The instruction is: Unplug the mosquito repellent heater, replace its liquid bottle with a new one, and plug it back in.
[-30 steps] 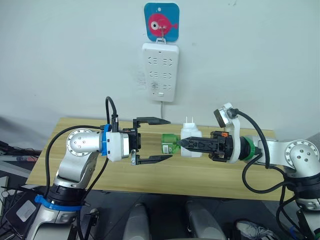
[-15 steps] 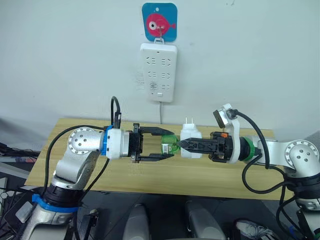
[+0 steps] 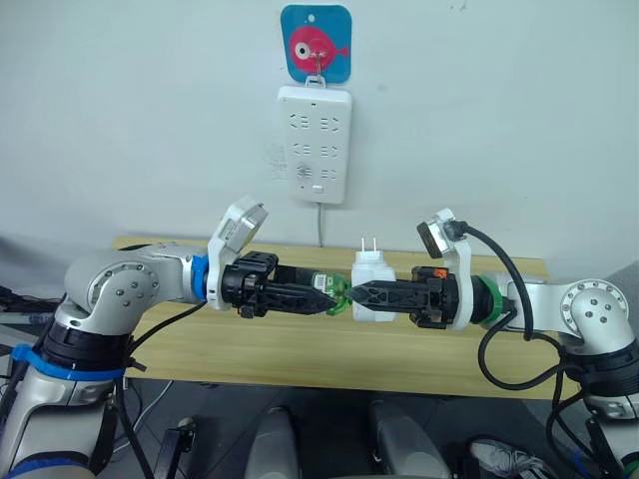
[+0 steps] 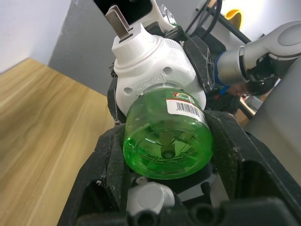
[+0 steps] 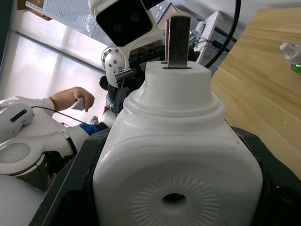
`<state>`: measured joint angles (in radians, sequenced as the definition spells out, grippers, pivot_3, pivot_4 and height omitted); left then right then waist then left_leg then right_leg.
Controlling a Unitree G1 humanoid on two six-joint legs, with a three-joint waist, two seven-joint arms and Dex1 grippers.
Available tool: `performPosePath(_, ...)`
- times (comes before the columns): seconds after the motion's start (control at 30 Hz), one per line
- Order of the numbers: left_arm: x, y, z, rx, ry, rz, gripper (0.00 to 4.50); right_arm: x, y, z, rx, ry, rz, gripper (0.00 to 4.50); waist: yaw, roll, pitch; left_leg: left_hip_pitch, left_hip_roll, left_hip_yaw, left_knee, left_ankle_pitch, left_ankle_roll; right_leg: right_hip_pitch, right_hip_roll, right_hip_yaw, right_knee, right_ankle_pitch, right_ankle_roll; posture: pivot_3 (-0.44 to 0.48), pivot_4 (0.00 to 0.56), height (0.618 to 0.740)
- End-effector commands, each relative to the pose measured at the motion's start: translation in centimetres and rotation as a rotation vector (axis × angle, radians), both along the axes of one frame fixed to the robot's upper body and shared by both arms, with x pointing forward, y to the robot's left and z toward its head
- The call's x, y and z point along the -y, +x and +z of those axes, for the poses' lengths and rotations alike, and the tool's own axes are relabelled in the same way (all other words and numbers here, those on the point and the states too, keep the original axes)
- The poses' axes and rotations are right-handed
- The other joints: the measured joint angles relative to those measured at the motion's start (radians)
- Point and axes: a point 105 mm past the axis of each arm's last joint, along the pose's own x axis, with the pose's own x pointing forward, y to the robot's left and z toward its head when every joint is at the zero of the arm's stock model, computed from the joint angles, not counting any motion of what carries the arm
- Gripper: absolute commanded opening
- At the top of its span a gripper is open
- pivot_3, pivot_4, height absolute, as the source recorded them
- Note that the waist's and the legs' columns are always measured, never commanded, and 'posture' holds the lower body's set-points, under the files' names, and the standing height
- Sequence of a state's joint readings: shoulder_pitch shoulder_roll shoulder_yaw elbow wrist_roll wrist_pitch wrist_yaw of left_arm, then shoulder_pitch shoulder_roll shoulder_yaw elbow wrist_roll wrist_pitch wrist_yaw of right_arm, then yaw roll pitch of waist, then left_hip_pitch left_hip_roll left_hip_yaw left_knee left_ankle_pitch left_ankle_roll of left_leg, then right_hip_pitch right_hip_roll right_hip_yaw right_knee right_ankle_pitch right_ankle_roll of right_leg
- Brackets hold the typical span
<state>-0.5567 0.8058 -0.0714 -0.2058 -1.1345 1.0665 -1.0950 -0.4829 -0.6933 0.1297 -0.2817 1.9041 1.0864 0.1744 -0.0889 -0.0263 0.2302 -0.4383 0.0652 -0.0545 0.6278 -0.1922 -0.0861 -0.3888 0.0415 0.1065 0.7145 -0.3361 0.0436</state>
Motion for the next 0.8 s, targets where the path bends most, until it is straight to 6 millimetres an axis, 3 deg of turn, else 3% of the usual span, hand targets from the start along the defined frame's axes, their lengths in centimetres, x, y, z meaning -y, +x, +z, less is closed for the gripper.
performPosePath(0.03, -1.4, 0.8, -0.1, 0.141, 0.062, 0.086, 3.22, 0.6, -0.1, 1.1, 0.03, 0.032, -0.004, 3.05, 0.0, 0.0, 0.0, 0.0, 0.0, 0.0, 0.0, 0.0, 0.0, 0.0, 0.0, 0.0, 0.0, 0.0, 0.0, -0.102, 0.196, 0.718)
performPosePath(0.17, -2.2, 0.8, -1.8, 0.301, 0.135, 0.099, 4.49, 0.7, 0.0, 1.1, 0.029, 0.032, -0.007, 3.05, 0.001, 0.0, 0.0, 0.0, 0.0, 0.001, 0.0, 0.0, 0.0, 0.0, 0.0, 0.001, 0.0, 0.0, 0.0, -0.1, 0.198, 0.718)
performPosePath(0.3, -2.3, 1.5, -2.5, 0.567, 0.164, 0.128, 4.5, 0.7, 0.0, 1.1, 0.029, 0.033, -0.009, 3.05, 0.005, 0.0, 0.0, 0.0, 0.0, 0.001, 0.0, 0.0, 0.0, 0.0, -0.001, 0.001, -0.001, 0.001, -0.003, -0.1, 0.198, 0.718)
performPosePath(0.4, -0.8, 1.3, -0.9, 0.918, 0.041, 0.148, 4.5, 0.7, 0.0, 1.1, 0.028, 0.032, -0.009, 3.05, 0.009, 0.0, 0.0, -0.001, -0.001, 0.002, 0.0, 0.0, 0.0, 0.0, -0.002, 0.001, -0.001, 0.002, -0.004, -0.1, 0.2, 0.718)
performPosePath(0.5, 0.0, 0.1, 0.0, 1.089, -0.049, 0.124, 4.5, 0.7, 0.0, 1.1, 0.028, 0.031, -0.009, 3.05, 0.009, 0.0, 0.0, -0.002, -0.002, 0.003, 0.001, 0.0, 0.0, 0.0, -0.003, 0.001, -0.002, 0.002, -0.004, -0.1, 0.201, 0.718)
performPosePath(0.77, 0.8, -0.6, -0.2, 1.159, -0.1, 0.072, 4.5, 0.7, 0.0, 1.1, 0.028, 0.032, -0.008, 3.05, 0.006, 0.0, 0.0, -0.002, -0.001, 0.002, 0.001, 0.0, 0.0, 0.0, -0.002, 0.001, -0.001, 0.002, -0.004, -0.104, 0.203, 0.718)
performPosePath(0.8, 0.9, -0.7, -0.2, 1.158, -0.105, 0.071, 4.31, 0.7, 0.0, 1.1, 0.028, 0.031, -0.008, 3.05, 0.005, 0.0, 0.0, -0.002, -0.001, 0.002, 0.001, 0.0, 0.0, 0.0, -0.002, 0.001, -0.001, 0.002, -0.004, -0.104, 0.203, 0.718)
